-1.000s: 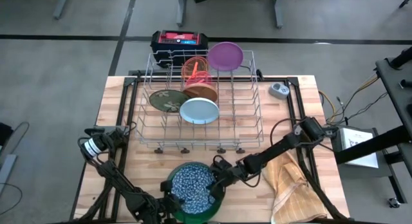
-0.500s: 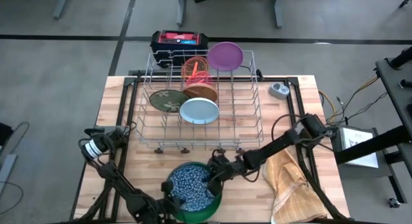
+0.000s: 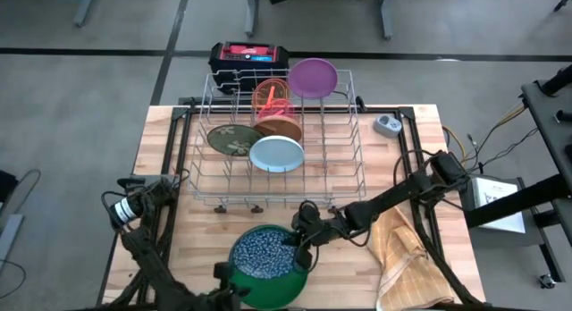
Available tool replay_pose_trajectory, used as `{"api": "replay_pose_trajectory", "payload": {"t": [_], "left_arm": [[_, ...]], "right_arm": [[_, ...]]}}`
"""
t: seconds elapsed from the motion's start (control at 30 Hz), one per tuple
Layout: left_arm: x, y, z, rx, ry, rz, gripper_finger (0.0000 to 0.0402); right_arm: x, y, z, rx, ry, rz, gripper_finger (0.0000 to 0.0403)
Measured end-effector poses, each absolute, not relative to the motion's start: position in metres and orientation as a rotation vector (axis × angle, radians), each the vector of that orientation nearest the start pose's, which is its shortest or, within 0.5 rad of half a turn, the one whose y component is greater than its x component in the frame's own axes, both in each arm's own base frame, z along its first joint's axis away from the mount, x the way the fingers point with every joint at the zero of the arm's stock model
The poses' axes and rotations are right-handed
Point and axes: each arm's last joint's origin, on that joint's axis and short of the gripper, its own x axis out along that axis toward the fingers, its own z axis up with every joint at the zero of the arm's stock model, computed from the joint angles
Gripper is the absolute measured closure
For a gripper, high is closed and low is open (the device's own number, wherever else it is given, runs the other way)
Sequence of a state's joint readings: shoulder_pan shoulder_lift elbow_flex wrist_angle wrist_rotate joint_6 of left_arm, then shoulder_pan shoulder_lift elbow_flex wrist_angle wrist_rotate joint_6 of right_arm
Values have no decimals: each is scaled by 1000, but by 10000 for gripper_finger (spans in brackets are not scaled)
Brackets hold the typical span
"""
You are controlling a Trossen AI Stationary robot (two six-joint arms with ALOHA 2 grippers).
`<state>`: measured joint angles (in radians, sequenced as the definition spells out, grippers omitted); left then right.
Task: Sort dishes
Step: Put the blue patterned plate into the dish rack
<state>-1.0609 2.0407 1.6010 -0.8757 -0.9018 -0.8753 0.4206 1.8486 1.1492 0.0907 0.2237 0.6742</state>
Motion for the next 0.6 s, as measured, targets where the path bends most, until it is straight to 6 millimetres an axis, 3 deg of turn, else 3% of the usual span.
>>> {"api": "replay_pose_trajectory", "payload": {"t": [0.3, 0.6], "left_arm": [[202, -356, 255, 391, 601, 179, 401], [190, -338, 267, 575, 583, 288, 401]], "right_arm": [[360, 158, 198, 392, 596, -27, 398], [341, 146, 235, 303, 568, -86, 398]]}}
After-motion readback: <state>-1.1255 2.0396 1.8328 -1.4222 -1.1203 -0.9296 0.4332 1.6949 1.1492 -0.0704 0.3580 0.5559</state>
